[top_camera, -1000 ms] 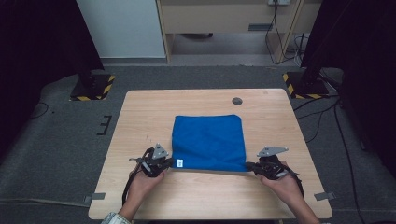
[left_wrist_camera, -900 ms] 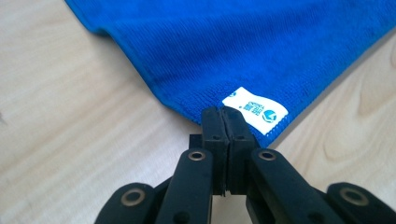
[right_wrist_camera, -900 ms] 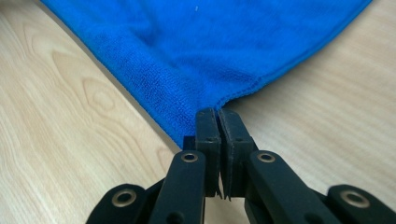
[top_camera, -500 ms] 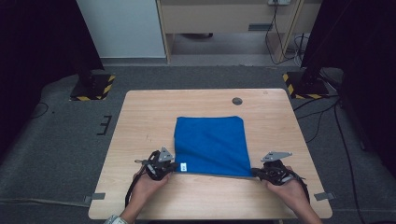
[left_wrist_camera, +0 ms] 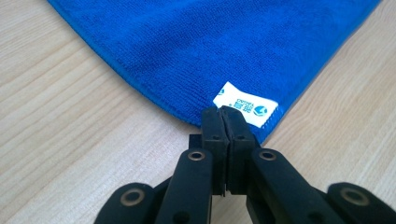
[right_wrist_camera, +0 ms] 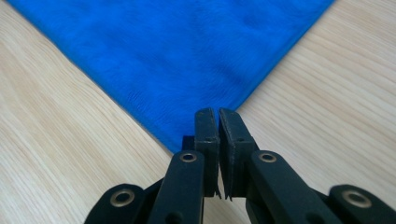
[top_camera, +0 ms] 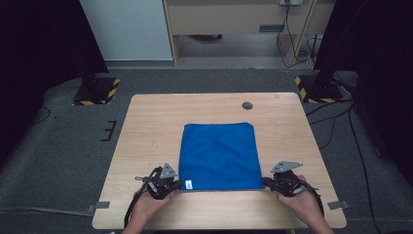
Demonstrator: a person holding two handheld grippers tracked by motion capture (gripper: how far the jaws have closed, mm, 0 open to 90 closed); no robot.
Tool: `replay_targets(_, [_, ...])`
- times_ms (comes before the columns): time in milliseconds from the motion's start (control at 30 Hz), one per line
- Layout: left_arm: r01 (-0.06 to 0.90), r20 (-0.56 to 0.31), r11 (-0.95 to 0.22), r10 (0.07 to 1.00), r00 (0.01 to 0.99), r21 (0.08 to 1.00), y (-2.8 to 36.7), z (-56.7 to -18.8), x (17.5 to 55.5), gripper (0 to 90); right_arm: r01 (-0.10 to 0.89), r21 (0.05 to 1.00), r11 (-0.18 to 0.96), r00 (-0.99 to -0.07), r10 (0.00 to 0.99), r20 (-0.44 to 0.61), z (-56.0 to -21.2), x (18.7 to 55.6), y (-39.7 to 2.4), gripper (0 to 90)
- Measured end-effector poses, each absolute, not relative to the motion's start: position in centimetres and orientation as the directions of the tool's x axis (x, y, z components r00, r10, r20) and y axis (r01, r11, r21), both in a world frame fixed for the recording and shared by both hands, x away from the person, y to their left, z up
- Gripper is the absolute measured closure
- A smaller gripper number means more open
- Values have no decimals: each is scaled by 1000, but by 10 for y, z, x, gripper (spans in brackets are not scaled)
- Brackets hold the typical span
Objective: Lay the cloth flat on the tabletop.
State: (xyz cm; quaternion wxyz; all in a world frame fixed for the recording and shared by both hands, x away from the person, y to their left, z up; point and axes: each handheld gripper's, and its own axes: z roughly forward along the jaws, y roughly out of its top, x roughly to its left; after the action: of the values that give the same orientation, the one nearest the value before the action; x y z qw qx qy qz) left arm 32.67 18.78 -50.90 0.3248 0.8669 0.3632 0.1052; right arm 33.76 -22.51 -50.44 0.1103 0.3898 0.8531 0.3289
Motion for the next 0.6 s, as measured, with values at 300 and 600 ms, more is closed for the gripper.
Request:
replay_targets(300, [557,-26,-464,752,659,688,194,-506,325,516,579,668,467,-664,746,54,-504,336,-227,652])
replay_targets(600, [535,-24,-395,788,615,747,206,-503,334,204,552,726,411,-641,766,53,-508,349,-222,337])
